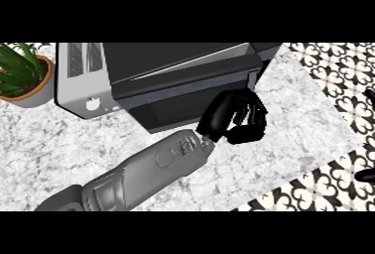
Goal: Pick up the milk, place it into the microwave and close the microwave
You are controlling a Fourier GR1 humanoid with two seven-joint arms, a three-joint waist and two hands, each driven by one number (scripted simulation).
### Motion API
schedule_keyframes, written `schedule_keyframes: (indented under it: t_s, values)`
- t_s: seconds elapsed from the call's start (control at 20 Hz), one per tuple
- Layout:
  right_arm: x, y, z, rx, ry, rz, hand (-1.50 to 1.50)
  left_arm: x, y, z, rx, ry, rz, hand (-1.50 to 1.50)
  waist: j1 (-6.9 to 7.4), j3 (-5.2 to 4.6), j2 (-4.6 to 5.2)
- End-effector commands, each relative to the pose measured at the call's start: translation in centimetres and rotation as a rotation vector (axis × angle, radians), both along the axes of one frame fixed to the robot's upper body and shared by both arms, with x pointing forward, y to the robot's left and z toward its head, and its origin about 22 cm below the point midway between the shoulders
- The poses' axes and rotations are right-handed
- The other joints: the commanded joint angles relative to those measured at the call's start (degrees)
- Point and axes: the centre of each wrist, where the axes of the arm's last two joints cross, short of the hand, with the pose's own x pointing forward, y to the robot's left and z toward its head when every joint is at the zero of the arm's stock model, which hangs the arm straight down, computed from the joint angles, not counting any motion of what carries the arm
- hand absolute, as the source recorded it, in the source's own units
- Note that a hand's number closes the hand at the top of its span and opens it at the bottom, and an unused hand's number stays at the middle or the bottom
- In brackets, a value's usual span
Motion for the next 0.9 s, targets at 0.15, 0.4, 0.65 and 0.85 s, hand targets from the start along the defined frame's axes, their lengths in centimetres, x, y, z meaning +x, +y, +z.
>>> schedule_keyframes:
  t_s: [0.15,0.4,0.65,0.85]
  values:
    - [1.5,1.3,1.8,0.030,-0.047,0.181,-1.50,1.4,-1.1,2.5,-0.021,-0.044,0.009,1.50,-1.73,0.17,0.82]
    - [2.1,2.4,2.8,0.013,-0.032,0.270,-1.50,2.4,-1.3,3.7,-0.033,-0.045,0.032,1.50,-2.82,0.19,1.33]
    - [2.8,3.7,5.6,-0.086,-0.058,0.411,1.50,3.0,-1.3,4.2,-0.033,-0.042,0.059,1.50,-3.44,0.21,1.14]
    - [3.3,6.0,7.6,-0.131,-0.103,0.558,1.50,3.1,-1.3,4.3,-0.039,-0.031,0.069,1.50,-3.84,0.29,0.79]
